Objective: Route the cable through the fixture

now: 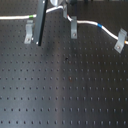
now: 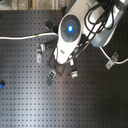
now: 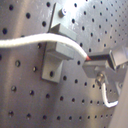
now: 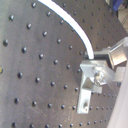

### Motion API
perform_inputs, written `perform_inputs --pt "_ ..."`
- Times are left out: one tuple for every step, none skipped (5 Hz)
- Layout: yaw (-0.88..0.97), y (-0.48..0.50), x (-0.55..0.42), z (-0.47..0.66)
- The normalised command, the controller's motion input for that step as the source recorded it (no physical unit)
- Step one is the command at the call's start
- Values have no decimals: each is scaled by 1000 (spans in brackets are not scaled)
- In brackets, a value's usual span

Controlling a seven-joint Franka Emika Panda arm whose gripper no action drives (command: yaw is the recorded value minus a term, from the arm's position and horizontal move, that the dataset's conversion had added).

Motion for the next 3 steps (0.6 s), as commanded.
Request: perform_inputs --pt "271 117 80 258" --pt "83 35 -43 283" --pt "-3 -17 -78 370"
